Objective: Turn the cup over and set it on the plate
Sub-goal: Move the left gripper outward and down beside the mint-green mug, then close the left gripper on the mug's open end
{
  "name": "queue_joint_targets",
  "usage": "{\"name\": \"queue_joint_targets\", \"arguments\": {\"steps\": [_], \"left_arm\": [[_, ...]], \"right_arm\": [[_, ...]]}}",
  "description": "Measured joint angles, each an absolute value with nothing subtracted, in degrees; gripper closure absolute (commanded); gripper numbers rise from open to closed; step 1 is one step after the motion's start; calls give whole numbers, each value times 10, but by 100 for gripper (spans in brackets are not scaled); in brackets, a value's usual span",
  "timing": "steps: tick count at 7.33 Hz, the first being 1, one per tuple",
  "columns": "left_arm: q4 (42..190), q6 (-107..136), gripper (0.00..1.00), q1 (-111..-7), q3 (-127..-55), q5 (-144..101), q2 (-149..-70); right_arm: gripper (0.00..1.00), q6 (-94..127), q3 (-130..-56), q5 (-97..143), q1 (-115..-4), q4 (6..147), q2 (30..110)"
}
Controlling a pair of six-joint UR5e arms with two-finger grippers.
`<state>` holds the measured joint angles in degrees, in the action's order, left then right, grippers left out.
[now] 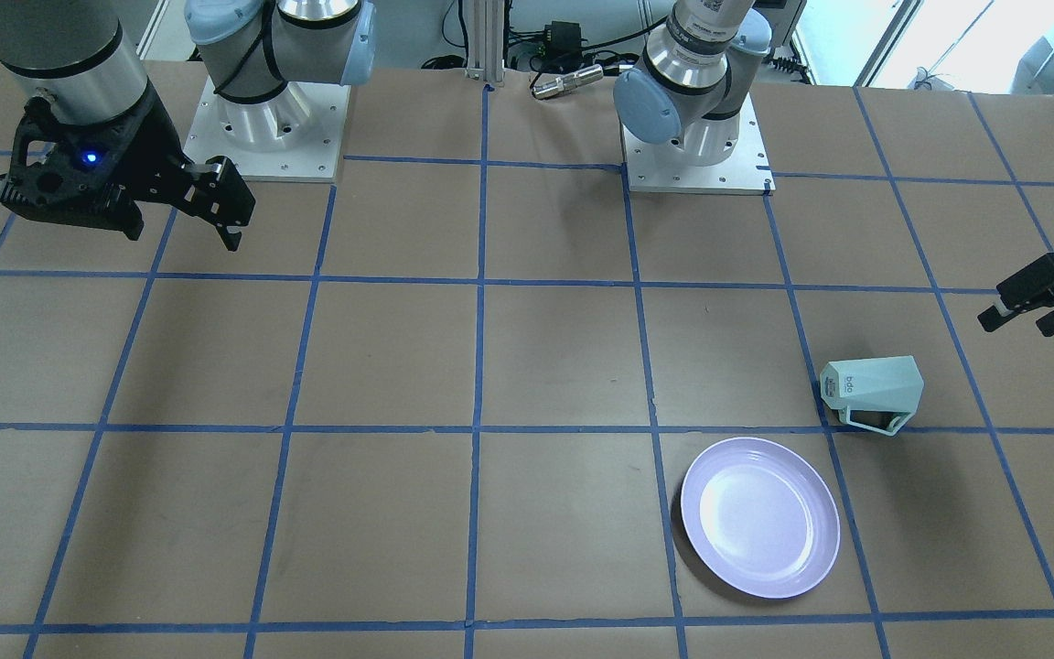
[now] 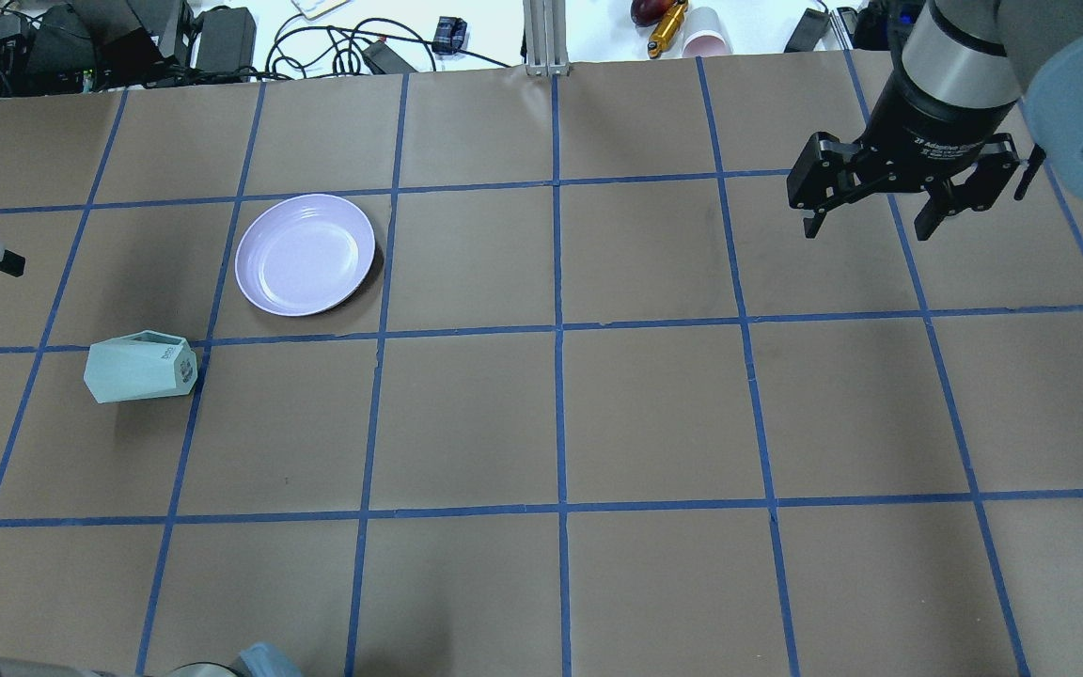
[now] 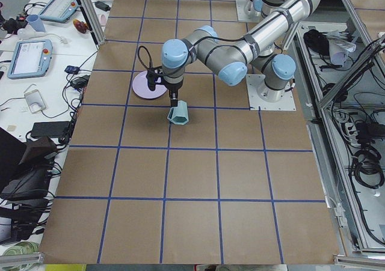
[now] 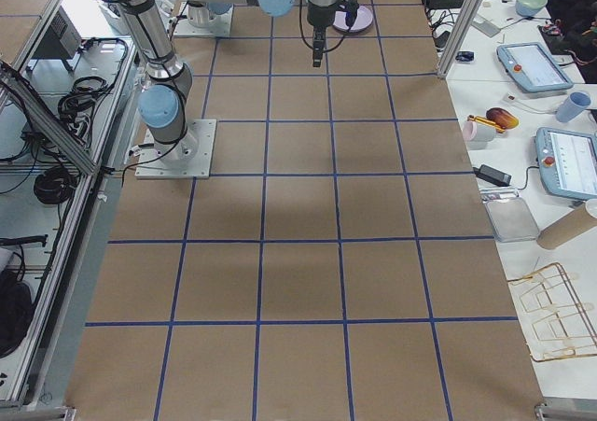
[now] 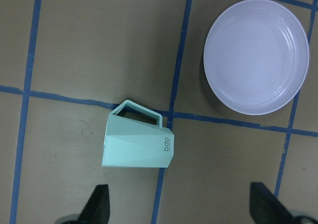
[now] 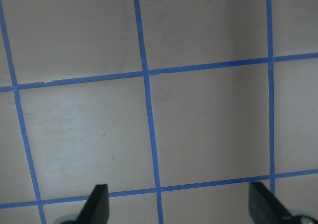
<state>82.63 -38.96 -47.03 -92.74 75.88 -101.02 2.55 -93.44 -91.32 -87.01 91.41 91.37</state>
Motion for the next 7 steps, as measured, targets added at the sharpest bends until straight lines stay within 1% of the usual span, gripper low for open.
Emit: {"name": "queue_joint_targets", "arguments": {"steps": [7], "left_arm": [[826,-474,0,-454,-937,711,-1143]], "right_arm": [[0,25,-935,-913,-870,914,914]]}}
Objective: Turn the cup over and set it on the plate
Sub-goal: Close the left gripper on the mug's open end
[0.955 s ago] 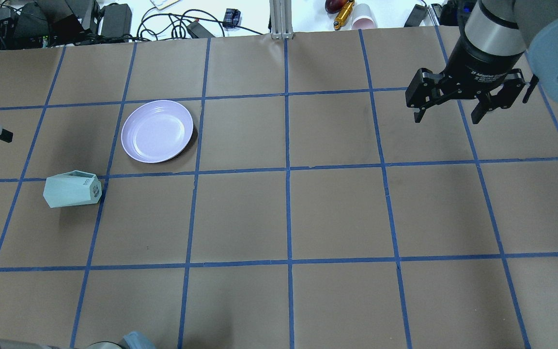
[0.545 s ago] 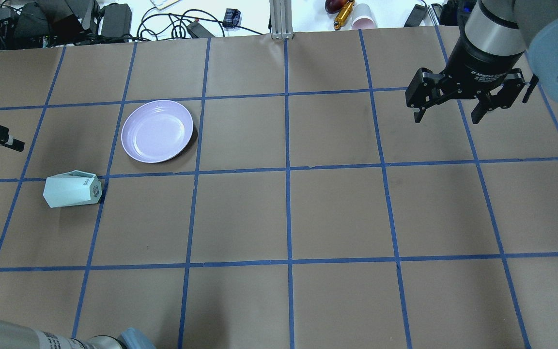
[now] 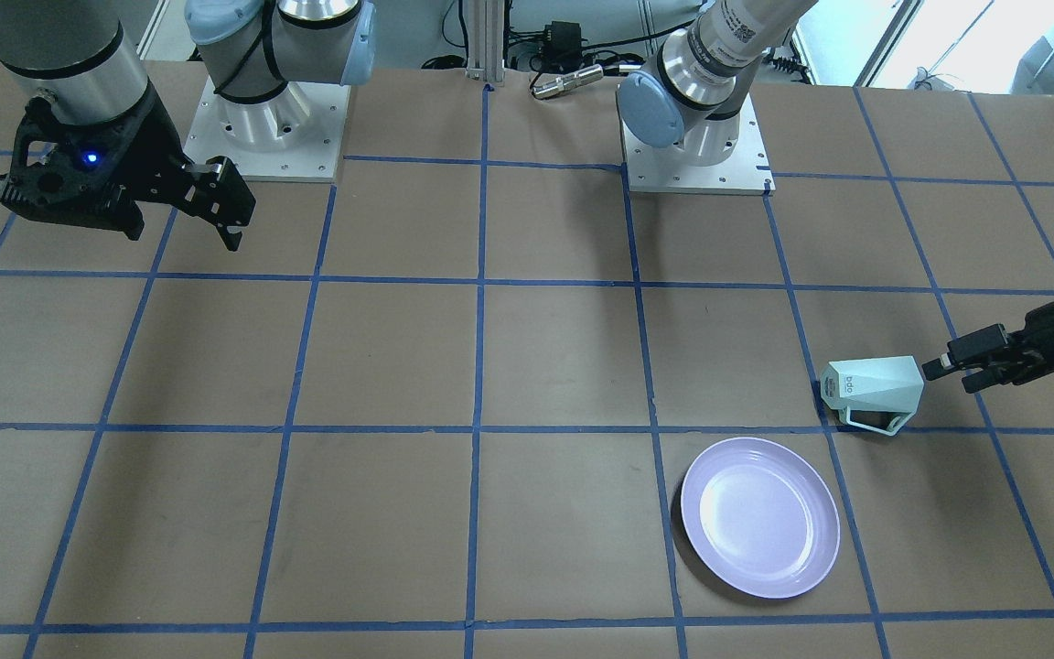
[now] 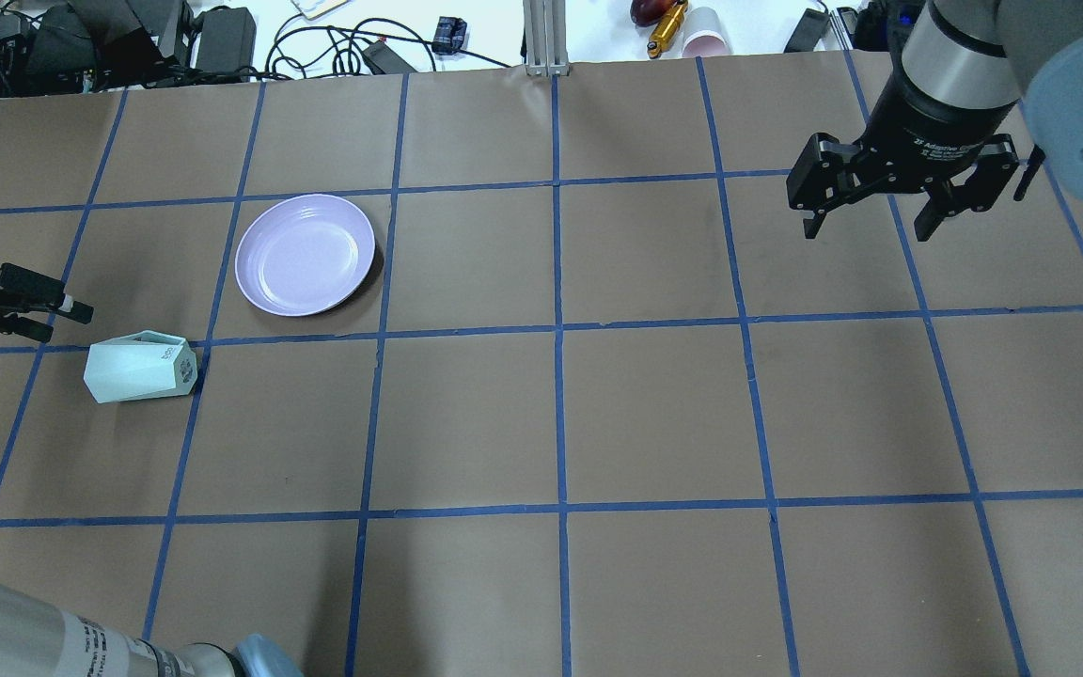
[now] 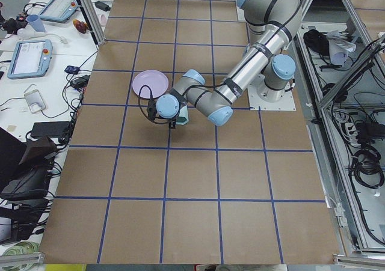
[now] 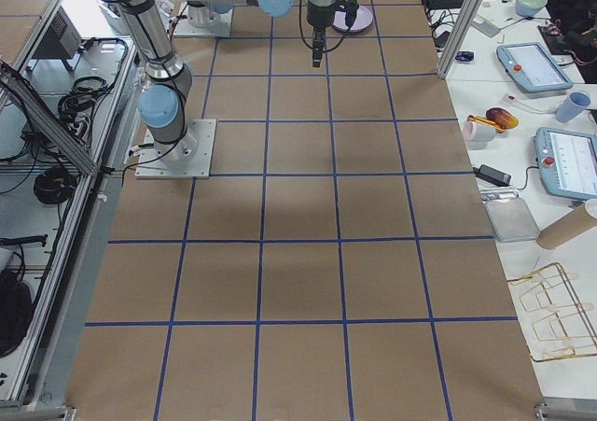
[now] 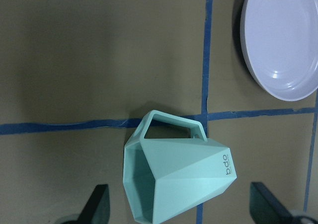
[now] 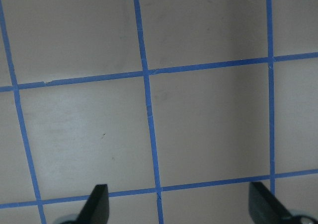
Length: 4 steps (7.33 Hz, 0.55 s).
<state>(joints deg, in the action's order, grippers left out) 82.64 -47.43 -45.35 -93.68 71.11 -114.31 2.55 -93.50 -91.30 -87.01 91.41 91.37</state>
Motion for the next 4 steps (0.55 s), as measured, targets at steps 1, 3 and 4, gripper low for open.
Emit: {"name": "queue_joint_targets", "arguments": {"steps": [1,3,4], "left_arm": [[829,-484,0,-454,-938,710,-1155],[839,-506,0,-454,-942,697,-1173],[850,-511,0,-454,-945,686,-1179]], "right_arm": [[0,25,-935,-913,-870,914,914],[0,25,-935,-912,-870,914,914],[0,25,-935,-912,-870,914,914]]}}
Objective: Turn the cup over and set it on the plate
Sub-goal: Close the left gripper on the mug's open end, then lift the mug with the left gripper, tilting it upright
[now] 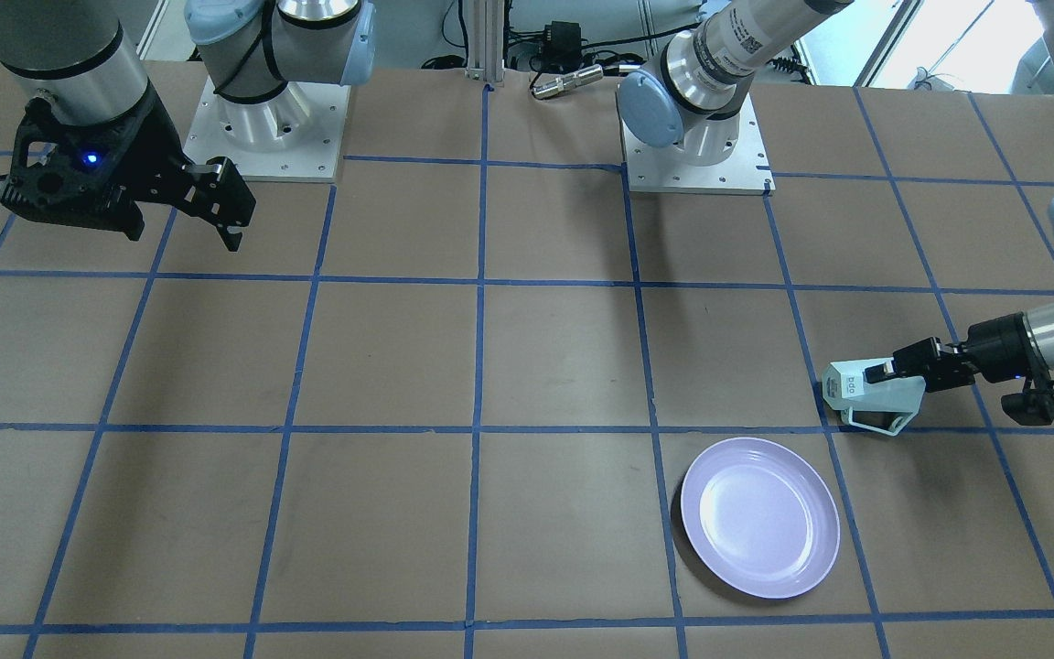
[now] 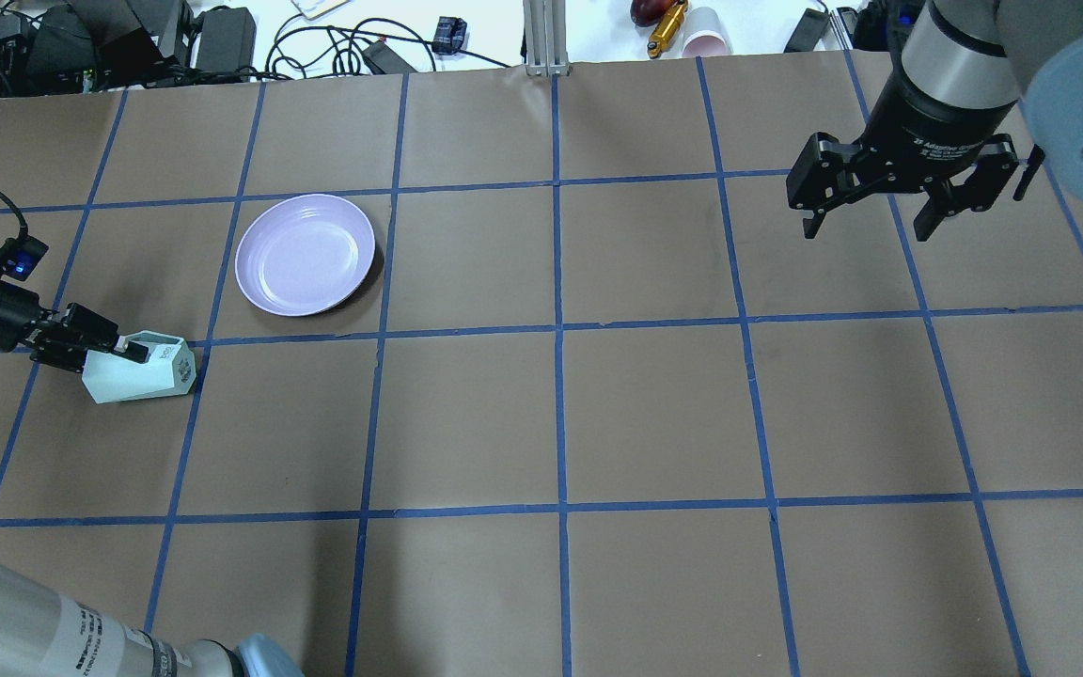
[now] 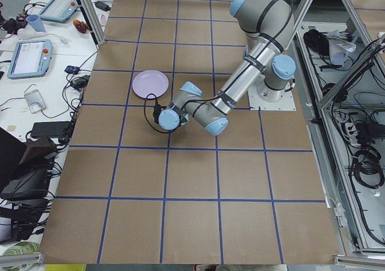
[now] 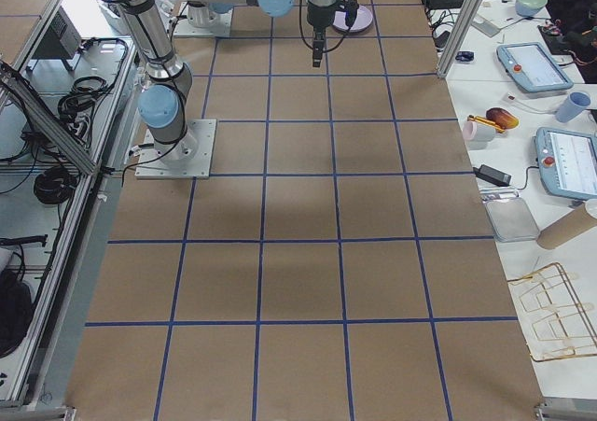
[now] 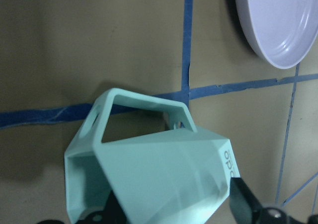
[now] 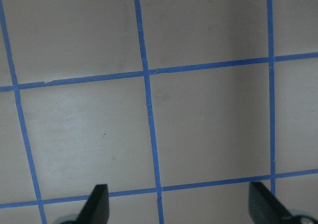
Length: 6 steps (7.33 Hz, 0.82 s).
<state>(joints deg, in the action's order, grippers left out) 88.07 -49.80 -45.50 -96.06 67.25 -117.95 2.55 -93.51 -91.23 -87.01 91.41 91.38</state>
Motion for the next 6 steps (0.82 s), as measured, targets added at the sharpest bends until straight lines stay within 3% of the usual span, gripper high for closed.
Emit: {"name": "queue_joint_targets", "arguments": {"steps": [6], "left_arm": [[905,-354,100,-473,-909,692,-1130]], "right_arm": [[0,26,-934,-912,-870,914,914]]}}
